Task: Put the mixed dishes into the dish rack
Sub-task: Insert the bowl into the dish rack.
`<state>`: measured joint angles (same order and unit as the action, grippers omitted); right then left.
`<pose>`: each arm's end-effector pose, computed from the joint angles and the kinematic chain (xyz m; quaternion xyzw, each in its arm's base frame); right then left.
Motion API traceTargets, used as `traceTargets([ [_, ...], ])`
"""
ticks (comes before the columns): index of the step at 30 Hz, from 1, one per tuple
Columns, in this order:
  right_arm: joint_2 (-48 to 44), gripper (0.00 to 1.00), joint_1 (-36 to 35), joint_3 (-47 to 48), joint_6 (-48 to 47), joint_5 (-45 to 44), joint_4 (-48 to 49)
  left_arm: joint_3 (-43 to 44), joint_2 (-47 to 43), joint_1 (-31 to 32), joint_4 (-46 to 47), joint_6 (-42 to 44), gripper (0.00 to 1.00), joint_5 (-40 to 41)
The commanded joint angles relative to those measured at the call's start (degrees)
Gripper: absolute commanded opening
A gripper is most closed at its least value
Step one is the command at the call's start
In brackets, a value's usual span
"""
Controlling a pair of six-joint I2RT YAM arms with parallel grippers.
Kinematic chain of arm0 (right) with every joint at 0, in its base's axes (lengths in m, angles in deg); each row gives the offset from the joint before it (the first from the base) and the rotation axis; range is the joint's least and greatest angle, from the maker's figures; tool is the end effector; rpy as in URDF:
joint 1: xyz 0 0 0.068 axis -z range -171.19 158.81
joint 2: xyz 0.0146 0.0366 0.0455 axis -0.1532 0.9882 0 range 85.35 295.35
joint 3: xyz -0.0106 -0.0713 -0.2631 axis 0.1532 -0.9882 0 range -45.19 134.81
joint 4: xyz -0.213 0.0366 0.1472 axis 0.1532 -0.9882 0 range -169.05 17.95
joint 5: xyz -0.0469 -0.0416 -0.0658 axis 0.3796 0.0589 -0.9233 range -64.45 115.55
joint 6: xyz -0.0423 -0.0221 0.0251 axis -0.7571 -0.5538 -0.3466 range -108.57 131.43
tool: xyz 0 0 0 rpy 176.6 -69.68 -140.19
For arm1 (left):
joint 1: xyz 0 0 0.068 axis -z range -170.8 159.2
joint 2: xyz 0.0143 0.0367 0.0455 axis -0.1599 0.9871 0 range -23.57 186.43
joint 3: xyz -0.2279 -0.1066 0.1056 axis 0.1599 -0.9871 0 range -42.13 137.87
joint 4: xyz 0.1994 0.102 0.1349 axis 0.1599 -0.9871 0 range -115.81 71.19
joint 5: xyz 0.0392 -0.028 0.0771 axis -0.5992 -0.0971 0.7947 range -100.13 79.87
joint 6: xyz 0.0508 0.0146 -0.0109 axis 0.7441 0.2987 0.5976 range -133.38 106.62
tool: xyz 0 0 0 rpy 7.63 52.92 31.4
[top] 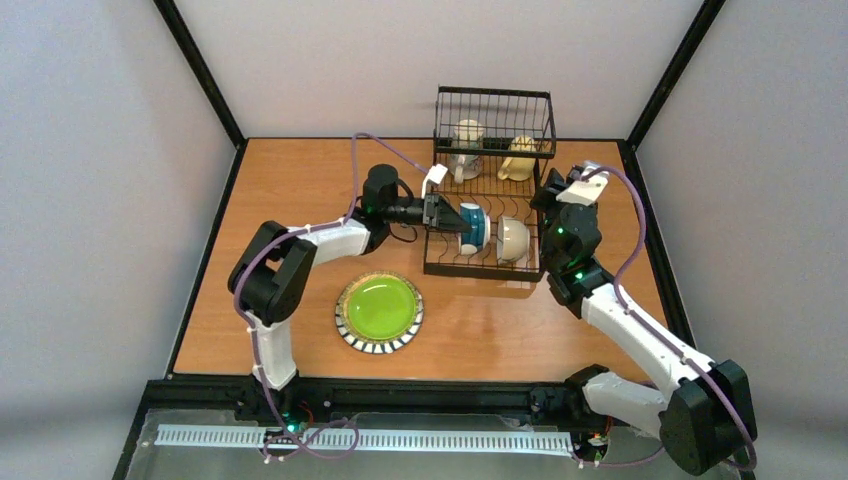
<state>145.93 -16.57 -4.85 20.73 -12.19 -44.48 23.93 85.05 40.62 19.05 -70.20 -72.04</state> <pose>0.2282 0.0841 0.3280 0.1530 0.6528 0.0079 0.7419 0.3385 -0.2436 0.2348 0.2013 0.6919 -0.6761 0.1537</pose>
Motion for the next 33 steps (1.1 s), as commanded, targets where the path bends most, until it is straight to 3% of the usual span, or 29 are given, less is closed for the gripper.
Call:
traceTargets([
  [1, 1.9, 0.7, 0.8, 0.4, 1.0, 0.8, 4.6, 3.1, 2.4, -1.5, 8.8, -2.1, 0.0, -3.0],
  [17, 8.1, 0.7, 2.0, 0.7, 1.8, 3.1, 8.6, 5.3, 11.1, -3.6, 14.2, -4.2, 0.0, -4.9],
  [33, 14.0, 0.71, 2.0, 2.2, 1.5, 3.4, 10.6, 7.6, 18.3, -5.2, 27.9, -14.0, 0.0, -6.2],
])
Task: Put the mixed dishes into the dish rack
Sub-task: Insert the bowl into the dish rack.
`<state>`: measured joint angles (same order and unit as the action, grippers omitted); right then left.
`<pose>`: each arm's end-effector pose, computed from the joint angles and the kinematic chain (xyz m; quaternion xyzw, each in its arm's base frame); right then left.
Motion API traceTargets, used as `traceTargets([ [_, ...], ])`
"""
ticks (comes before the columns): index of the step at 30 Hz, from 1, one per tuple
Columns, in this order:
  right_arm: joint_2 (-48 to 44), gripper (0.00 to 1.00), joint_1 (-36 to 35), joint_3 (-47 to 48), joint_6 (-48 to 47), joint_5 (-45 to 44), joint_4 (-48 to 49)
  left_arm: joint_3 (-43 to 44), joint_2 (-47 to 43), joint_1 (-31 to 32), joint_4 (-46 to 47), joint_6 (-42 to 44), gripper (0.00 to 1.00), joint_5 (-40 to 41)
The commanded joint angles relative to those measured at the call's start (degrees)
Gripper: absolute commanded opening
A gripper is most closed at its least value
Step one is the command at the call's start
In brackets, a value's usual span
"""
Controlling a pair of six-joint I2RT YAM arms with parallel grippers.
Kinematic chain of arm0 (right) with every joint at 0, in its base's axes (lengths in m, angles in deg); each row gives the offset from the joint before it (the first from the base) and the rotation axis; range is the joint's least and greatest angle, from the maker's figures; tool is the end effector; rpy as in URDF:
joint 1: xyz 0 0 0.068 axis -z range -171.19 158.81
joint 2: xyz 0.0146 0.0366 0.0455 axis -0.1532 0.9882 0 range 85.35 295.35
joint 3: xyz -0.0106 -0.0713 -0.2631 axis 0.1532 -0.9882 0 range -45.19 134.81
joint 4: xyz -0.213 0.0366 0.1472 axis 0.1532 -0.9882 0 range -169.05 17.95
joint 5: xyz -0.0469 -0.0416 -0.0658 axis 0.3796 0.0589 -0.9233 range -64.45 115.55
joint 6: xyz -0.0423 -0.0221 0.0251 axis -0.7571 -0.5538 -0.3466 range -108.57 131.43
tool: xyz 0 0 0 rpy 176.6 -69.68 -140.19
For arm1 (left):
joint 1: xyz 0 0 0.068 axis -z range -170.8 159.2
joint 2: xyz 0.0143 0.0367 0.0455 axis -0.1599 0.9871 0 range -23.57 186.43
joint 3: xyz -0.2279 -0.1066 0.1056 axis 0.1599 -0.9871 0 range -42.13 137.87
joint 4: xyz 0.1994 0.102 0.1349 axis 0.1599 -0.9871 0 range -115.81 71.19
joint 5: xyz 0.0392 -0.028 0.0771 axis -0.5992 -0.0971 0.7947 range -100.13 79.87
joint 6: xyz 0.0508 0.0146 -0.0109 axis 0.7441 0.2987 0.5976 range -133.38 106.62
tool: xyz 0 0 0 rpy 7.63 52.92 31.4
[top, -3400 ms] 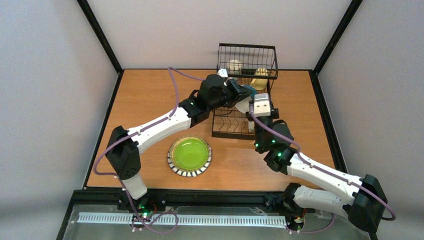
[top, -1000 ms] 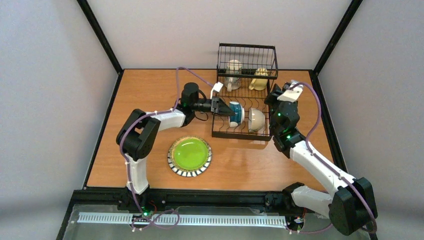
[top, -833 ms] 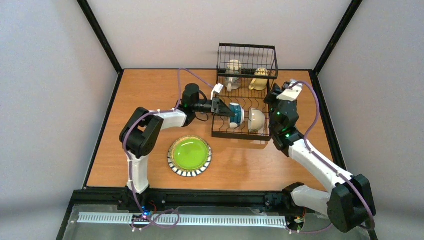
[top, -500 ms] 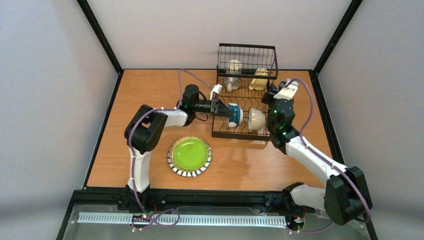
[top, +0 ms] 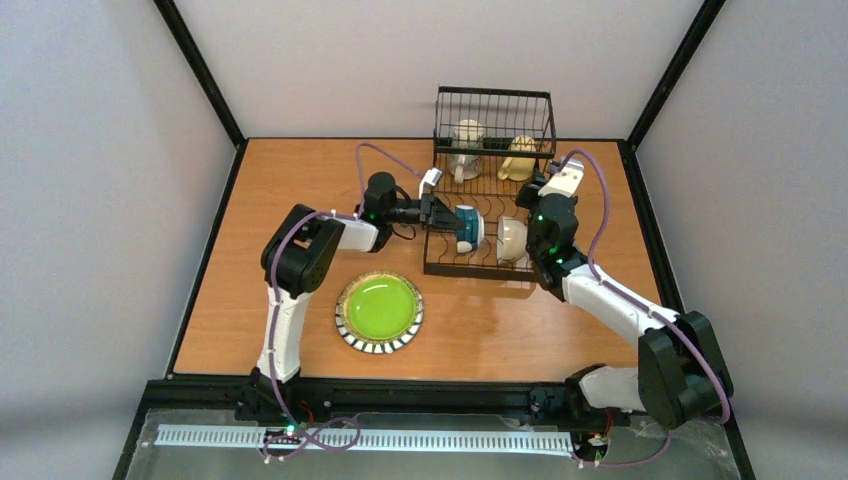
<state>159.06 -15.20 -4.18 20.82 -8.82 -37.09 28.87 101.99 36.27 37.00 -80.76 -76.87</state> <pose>0.2711 0.0987 0.2890 0.1270 0.6838 0.0018 0.7186 0.3881 -0.2351 0.1654 0.1678 0.6837 -0.6994 0.1230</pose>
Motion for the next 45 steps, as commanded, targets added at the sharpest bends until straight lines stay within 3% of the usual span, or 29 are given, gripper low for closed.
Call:
traceTargets([
  [1, 1.0, 0.71, 0.6, 1.5, 1.4, 0.1, 3.2, 2.6, 1.8, -0.9, 11.3, -4.5, 0.0, -1.4],
  [12, 1.4, 0.71, 0.6, 1.3, 0.7, -0.2, 3.3, 2.3, 5.4, -0.9, 19.6, -10.5, 0.0, -1.2],
  [30, 2.0, 0.7, 0.6, 1.4, 0.3, 0.3, 3.1, 0.7, 7.9, -1.0, 21.8, -11.3, 0.0, -0.8],
  [40, 2.8, 0.7, 0.6, 2.0, 0.0, 0.9, 2.9, 0.3, 13.1, -2.3, 38.5, -24.3, 0.0, 1.6],
  [45, 3.0, 0.7, 0.6, 2.1, 0.0, 0.9, 2.8, 0.1, 13.5, -2.5, 39.7, -25.5, 0.0, 1.8],
])
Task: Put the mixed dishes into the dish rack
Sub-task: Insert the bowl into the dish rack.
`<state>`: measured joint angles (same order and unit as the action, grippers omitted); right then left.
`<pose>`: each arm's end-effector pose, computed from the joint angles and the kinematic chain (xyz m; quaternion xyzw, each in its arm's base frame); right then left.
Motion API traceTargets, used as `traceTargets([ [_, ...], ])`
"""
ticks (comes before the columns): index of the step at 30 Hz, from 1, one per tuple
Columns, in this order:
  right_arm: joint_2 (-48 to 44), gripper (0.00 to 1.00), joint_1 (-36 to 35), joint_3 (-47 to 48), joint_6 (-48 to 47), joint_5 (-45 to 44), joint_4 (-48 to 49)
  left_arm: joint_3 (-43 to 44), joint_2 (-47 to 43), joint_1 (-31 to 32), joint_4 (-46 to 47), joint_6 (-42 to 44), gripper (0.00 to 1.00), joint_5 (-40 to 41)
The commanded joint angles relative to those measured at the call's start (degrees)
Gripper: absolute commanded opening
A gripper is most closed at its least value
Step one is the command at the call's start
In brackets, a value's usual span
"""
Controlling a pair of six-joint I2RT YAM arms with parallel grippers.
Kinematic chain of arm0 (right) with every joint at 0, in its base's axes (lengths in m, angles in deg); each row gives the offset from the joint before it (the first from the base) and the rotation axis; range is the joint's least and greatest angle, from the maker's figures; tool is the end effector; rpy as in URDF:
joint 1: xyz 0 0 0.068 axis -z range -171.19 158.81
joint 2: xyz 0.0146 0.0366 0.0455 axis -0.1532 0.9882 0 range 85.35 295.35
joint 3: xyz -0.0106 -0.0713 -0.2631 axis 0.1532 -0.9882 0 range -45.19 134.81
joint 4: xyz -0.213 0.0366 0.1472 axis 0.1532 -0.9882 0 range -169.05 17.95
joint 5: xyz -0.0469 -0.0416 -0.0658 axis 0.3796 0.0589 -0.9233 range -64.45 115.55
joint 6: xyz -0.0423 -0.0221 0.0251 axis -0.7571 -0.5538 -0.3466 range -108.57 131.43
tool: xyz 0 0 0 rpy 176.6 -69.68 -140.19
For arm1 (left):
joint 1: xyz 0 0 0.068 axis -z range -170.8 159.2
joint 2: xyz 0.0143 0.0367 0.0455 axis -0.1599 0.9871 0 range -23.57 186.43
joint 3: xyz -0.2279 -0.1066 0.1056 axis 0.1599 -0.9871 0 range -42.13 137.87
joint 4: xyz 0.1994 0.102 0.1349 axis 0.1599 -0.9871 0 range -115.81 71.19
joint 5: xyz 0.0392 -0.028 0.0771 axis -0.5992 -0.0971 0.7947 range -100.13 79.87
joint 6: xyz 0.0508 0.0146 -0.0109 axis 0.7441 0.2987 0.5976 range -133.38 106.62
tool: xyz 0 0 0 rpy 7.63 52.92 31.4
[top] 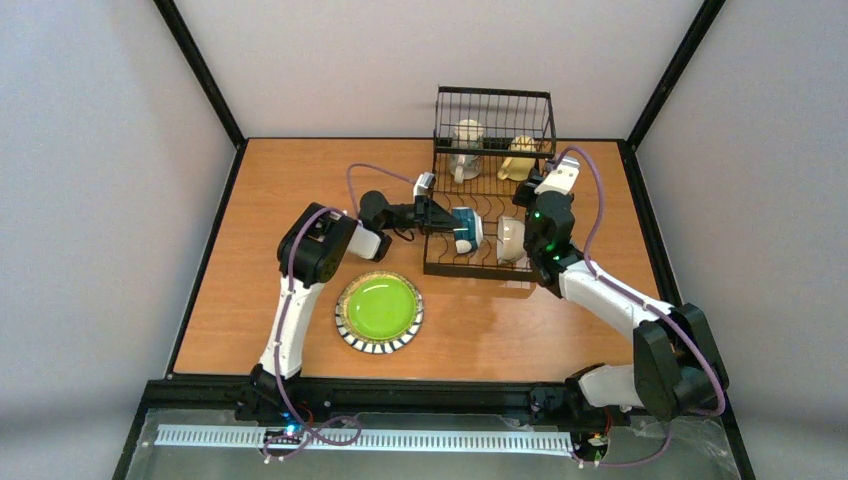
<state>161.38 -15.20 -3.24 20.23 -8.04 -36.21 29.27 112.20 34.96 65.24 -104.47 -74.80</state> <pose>0.2788 0.1026 0.2852 0.1174 0.6880 0.0011 0.7161 0.3943 -0.2260 0.1328 0.1055 0.6456 -0.7498 0.0993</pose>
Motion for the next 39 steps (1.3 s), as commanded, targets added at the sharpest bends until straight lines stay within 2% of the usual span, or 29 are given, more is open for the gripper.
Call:
traceTargets([
  [1, 0.6, 0.7, 0.6, 1.2, 0.7, 0.1, 2.0, -0.5, 3.2, -1.1, 11.1, -1.5, 0.0, -0.3],
  [6, 0.3, 0.7, 0.6, 1.2, 0.8, 0.3, 1.7, -2.2, 0.0, -1.1, 3.5, 4.8, 0.0, -1.6],
  [14, -0.7, 0.7, 0.6, 1.2, 1.3, 1.1, 1.0, -2.7, -7.3, -1.1, -23.2, 24.1, 0.0, -3.9],
  [18, -1.4, 0.7, 0.6, 1.0, 1.6, 1.3, 0.7, -1.6, -9.1, -1.1, -33.5, 31.3, 0.03, -4.0],
  [20, -1.6, 0.7, 0.6, 0.9, 1.7, 1.4, 0.5, -1.3, -9.6, -1.1, -36.3, 33.3, 0.07, -3.8],
  [25, -1.9, 0.7, 0.6, 0.8, 1.9, 1.6, 0.1, -1.1, -10.1, -1.1, -41.8, 36.8, 0.28, -2.2],
  [26, -2.0, 0.7, 0.5, 0.8, 1.9, 1.7, 0.1, -1.0, -10.0, -1.1, -42.2, 37.0, 0.29, -2.2],
  [39, -2.5, 0.7, 0.6, 0.7, 2.2, 1.8, -0.6, 0.2, -10.0, -1.1, -45.4, 38.7, 0.31, -2.4],
])
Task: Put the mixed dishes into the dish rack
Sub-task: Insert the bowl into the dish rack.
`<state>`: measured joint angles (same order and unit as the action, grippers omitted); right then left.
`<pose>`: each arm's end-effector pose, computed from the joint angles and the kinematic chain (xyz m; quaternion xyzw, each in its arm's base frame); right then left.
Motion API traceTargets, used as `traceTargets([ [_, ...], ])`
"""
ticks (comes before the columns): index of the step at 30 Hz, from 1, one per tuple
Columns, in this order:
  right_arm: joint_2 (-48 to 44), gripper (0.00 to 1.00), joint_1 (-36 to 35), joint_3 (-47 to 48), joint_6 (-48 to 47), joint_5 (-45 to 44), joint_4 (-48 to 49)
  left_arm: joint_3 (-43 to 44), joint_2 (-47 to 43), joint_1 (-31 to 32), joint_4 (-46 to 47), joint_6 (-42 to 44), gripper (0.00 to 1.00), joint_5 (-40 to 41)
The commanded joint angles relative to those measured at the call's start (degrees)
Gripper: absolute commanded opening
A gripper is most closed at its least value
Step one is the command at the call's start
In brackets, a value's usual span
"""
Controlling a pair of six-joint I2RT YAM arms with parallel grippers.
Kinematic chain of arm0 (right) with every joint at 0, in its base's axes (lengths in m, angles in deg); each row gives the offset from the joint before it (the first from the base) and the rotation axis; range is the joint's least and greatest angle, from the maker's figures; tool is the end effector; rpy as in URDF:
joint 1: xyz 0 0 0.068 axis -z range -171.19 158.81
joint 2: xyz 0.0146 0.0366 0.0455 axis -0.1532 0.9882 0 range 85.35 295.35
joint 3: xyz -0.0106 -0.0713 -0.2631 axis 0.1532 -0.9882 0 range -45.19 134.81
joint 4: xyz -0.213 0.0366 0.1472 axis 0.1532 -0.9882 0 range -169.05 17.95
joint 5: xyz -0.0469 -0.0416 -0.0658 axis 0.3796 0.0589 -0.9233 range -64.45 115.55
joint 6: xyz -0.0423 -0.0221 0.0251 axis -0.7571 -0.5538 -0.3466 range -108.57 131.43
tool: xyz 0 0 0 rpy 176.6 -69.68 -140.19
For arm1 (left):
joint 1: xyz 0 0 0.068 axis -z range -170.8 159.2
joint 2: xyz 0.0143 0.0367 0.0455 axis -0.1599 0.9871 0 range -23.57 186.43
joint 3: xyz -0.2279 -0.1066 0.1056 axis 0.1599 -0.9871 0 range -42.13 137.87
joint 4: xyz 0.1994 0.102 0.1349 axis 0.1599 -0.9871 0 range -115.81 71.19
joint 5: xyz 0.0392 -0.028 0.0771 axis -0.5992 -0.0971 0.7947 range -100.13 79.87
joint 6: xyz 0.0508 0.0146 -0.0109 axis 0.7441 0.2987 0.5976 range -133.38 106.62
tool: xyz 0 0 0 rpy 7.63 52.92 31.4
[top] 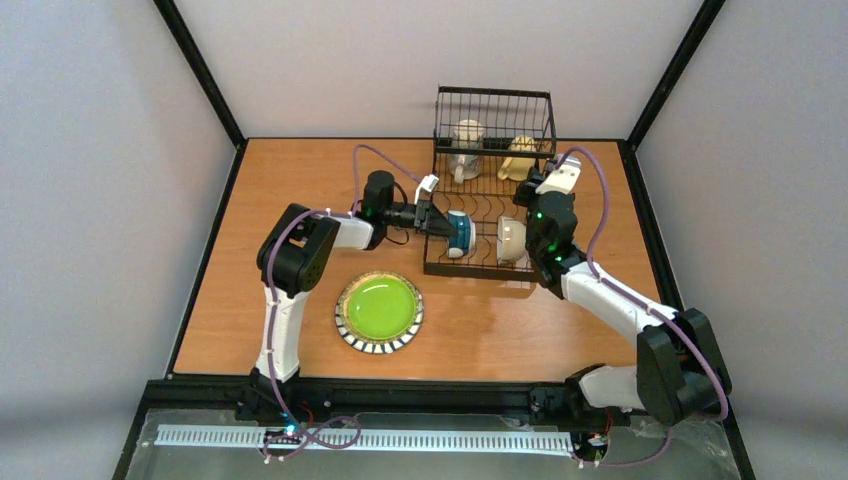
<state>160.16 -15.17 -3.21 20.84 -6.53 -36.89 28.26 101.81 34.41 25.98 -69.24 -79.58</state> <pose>0.2757 0.1019 0.2900 0.1133 0.6855 0.0159 0.7190 0.3909 -0.2209 0.1472 0.1858 0.7047 -0.6748 0.1167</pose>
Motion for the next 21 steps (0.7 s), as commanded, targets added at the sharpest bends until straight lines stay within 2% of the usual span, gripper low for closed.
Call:
traceTargets([
  [1, -1.4, 0.7, 0.5, 0.6, 1.5, 0.3, 0.2, 1.2, 0.4, -0.6, -6.7, 4.0, 0.32, 2.4],
  [21, -1.5, 0.7, 0.5, 0.5, 1.3, 0.6, 0.3, 0.8, -2.1, -1.2, -18.4, 11.3, 0.6, 6.7],
])
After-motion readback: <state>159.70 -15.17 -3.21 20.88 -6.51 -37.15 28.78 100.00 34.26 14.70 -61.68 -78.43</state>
